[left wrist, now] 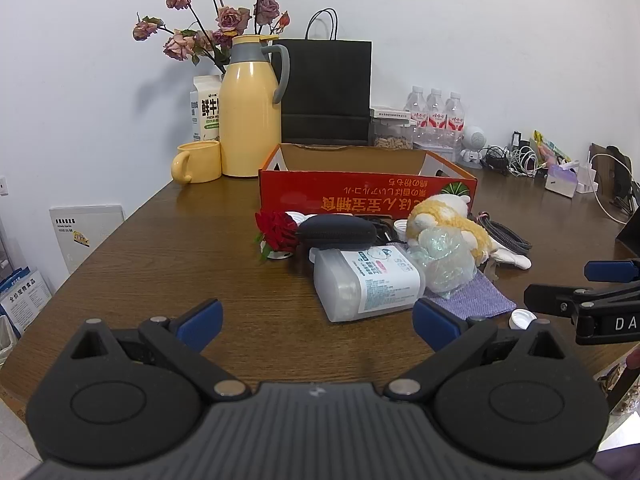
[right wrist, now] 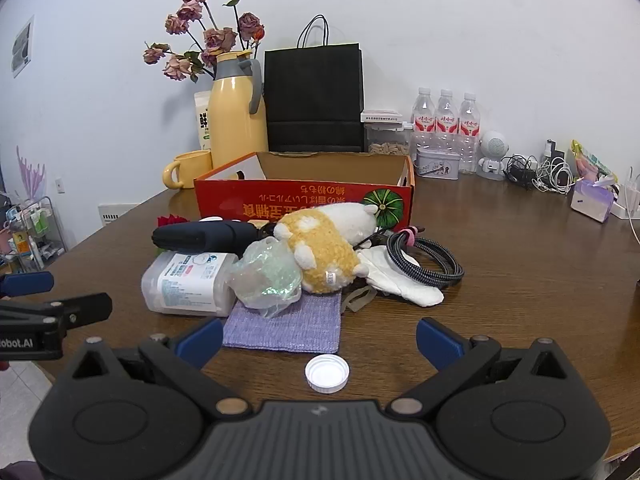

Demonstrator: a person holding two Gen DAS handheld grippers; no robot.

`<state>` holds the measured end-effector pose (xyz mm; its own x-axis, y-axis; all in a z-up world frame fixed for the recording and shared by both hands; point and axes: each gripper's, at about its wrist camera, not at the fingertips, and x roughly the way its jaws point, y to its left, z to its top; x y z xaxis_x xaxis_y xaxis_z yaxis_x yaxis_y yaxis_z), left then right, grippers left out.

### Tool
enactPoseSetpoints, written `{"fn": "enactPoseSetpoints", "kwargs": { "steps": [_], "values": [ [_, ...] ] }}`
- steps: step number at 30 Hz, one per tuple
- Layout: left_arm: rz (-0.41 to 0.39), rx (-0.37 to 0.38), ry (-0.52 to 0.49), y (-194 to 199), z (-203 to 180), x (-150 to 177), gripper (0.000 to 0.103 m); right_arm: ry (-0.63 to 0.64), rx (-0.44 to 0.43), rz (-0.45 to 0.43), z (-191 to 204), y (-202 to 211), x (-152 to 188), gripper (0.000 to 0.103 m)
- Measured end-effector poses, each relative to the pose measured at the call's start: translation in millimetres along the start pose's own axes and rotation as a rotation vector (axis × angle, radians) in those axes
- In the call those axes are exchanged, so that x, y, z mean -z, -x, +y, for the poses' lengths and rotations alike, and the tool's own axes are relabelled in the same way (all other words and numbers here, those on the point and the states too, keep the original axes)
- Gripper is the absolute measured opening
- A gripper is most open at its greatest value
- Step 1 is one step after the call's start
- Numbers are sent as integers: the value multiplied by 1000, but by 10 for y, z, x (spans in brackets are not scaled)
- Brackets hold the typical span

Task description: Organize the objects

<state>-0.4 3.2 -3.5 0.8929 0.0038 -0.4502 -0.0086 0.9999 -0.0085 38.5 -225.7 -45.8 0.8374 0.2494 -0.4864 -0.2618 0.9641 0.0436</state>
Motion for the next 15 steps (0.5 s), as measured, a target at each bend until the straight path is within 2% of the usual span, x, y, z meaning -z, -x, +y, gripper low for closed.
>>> {"fn": "enactPoseSetpoints", "kwargs": {
  "steps": [15],
  "values": [
    [-1, 1, -2, 3, -14, 28, 103, -3, 1, 0, -10, -8, 8, 103]
  ]
}}
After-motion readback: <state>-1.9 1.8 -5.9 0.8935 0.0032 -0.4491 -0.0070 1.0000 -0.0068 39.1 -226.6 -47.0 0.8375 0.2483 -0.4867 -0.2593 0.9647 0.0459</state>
